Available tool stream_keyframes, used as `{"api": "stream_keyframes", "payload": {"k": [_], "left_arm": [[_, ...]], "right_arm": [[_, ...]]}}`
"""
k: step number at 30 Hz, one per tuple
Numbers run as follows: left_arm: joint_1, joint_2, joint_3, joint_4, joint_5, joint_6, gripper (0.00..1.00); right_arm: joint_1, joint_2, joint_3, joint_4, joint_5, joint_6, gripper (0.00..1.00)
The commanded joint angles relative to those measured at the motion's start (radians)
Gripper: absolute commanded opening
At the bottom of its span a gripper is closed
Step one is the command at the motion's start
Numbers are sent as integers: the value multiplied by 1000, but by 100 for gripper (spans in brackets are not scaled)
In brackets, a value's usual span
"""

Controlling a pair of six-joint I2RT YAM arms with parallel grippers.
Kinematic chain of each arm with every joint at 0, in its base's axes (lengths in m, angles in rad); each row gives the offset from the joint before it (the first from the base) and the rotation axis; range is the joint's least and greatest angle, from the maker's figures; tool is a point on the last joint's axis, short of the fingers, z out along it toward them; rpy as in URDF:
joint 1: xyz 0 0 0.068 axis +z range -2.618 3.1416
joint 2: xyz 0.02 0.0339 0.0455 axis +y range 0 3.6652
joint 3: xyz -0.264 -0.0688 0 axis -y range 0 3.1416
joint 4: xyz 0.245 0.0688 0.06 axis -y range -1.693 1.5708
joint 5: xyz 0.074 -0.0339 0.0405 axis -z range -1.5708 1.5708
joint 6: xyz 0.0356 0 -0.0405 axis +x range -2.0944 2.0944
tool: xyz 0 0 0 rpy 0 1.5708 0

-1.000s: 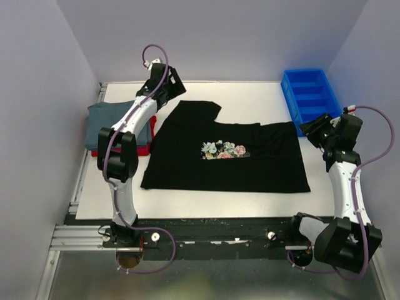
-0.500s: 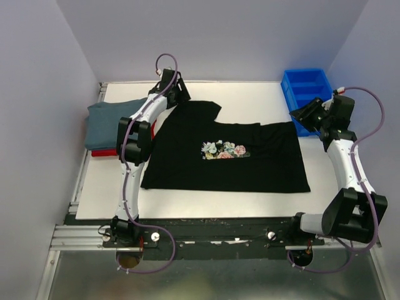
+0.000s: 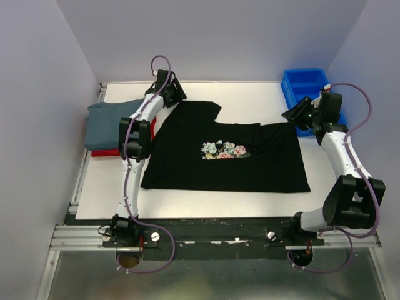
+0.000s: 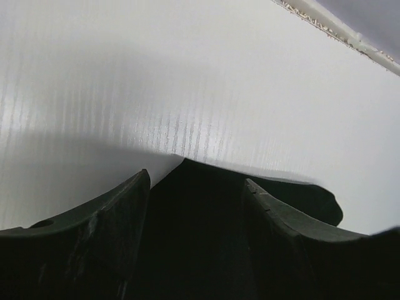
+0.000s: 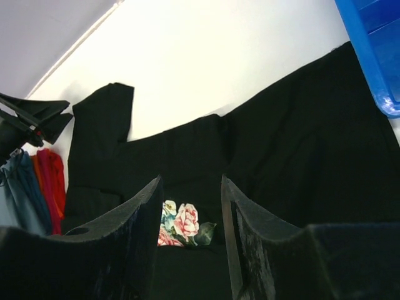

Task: Fold and stack the t-shirts
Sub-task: Grap the side of the flattened tshirt furthest away from the robot with both arms

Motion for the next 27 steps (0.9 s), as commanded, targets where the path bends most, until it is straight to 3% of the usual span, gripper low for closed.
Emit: {"api": "stream_keyframes", "payload": {"k": [1, 6, 13, 17, 27], "left_arm": [[1, 67, 74, 4, 96, -33, 70], [7, 101, 74, 17, 160, -60, 64], [26, 86, 19, 88, 213, -59, 19], [41, 44, -51, 187, 249, -59, 1], [44, -137, -303, 367, 245, 45, 0]], "right_arm": [[9, 28, 46, -33, 40, -35, 50], [32, 105, 127, -107, 82, -71, 49], [44, 135, 135, -114, 120, -90, 49], [45, 192, 198, -180, 189, -136, 49], [67, 367, 327, -294, 404, -213, 44]]}}
